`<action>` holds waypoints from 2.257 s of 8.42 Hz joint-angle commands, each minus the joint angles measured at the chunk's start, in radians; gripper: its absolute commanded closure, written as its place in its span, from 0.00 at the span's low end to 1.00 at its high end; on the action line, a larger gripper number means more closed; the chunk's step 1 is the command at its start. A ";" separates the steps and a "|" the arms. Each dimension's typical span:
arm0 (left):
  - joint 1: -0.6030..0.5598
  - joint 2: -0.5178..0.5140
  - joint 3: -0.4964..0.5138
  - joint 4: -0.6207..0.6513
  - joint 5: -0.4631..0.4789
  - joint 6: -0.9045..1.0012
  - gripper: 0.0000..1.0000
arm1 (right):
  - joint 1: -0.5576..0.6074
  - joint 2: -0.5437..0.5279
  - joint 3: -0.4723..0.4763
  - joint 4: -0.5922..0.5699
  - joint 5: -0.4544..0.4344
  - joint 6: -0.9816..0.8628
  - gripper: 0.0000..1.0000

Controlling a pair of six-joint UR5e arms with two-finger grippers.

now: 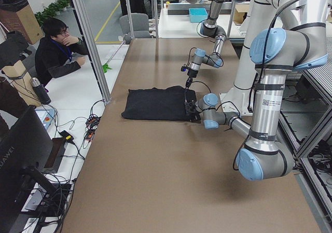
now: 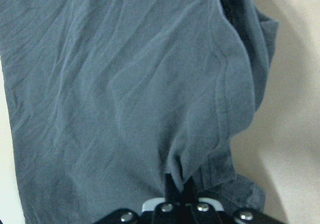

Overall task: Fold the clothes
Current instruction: 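Grasp the shirt's near corner with the left gripper while the right holds, then lift the near end with both grippers and fold it away from the robot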

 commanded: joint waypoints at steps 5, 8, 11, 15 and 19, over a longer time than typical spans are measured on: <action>0.083 0.010 -0.006 0.001 0.007 0.004 0.09 | 0.007 -0.012 0.014 -0.002 -0.003 0.000 1.00; 0.097 0.010 0.000 0.001 0.033 0.009 0.49 | 0.007 -0.023 0.024 -0.002 -0.004 0.002 1.00; 0.149 0.002 -0.003 0.001 0.110 0.018 1.00 | 0.007 -0.026 0.027 -0.002 -0.004 0.002 1.00; 0.045 0.005 -0.086 0.003 -0.095 0.017 1.00 | 0.004 -0.095 0.128 -0.005 0.011 0.000 1.00; 0.005 -0.051 -0.135 0.003 -0.157 0.018 1.00 | -0.016 -0.230 0.304 -0.003 0.097 0.012 1.00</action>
